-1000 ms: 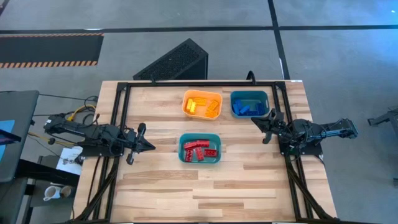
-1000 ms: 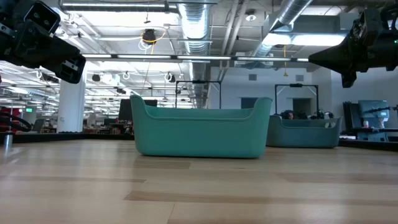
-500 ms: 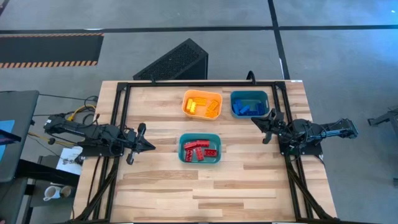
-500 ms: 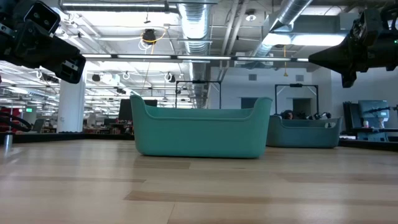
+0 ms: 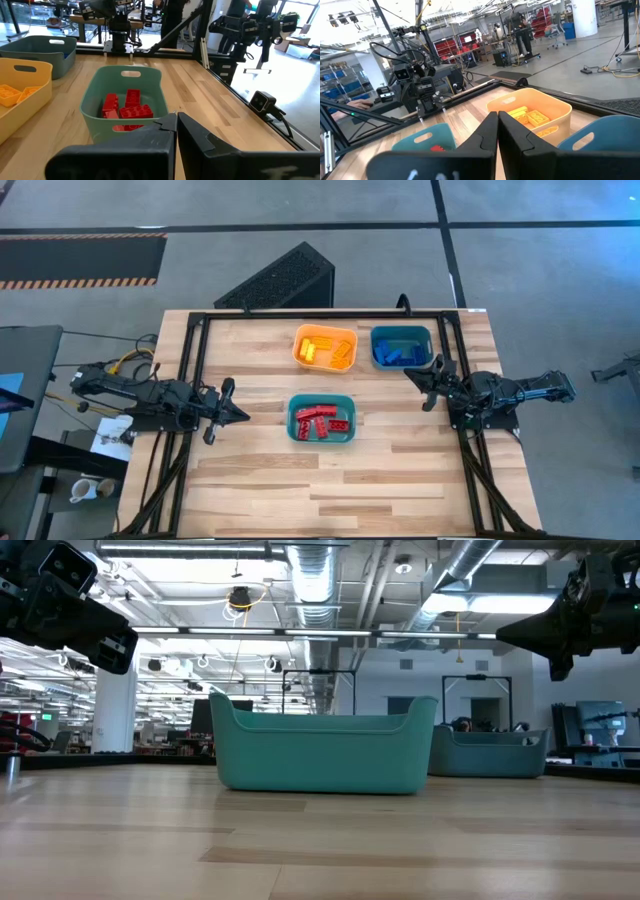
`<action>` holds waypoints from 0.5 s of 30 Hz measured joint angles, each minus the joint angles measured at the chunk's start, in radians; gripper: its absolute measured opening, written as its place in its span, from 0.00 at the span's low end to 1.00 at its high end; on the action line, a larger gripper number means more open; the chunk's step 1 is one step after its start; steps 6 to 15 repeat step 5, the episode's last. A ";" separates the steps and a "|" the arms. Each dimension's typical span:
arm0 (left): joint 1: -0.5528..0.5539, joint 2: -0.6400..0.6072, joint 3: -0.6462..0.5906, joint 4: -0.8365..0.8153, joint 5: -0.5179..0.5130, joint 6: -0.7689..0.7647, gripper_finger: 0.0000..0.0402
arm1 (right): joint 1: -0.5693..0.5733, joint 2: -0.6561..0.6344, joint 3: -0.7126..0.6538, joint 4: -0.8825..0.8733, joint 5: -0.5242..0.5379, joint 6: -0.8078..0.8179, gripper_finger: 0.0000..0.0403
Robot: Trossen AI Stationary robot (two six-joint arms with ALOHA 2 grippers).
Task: Sort & place blocks by color
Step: Return to Home Position
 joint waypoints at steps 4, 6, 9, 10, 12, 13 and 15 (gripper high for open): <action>0.000 0.000 0.000 0.000 0.000 0.000 0.00 | 0.000 0.000 0.000 0.000 0.000 0.000 0.09; 0.000 0.000 0.000 0.000 0.000 0.000 0.00 | 0.000 0.000 0.000 0.000 0.000 0.000 0.09; 0.000 0.000 0.000 0.000 0.000 0.000 0.00 | 0.000 0.000 0.000 0.000 0.000 0.000 0.09; 0.000 0.000 0.000 0.000 0.000 0.000 0.00 | 0.000 0.000 0.000 0.000 0.000 0.000 0.09; 0.000 0.000 0.000 0.000 0.000 0.000 0.00 | 0.000 0.000 0.000 0.000 0.000 0.000 0.09; 0.000 0.000 0.000 0.000 0.000 0.000 0.00 | 0.000 0.000 0.000 0.000 0.000 0.000 0.09; 0.000 0.000 0.000 0.000 0.000 0.000 0.00 | 0.000 0.000 0.000 0.000 0.000 0.000 0.09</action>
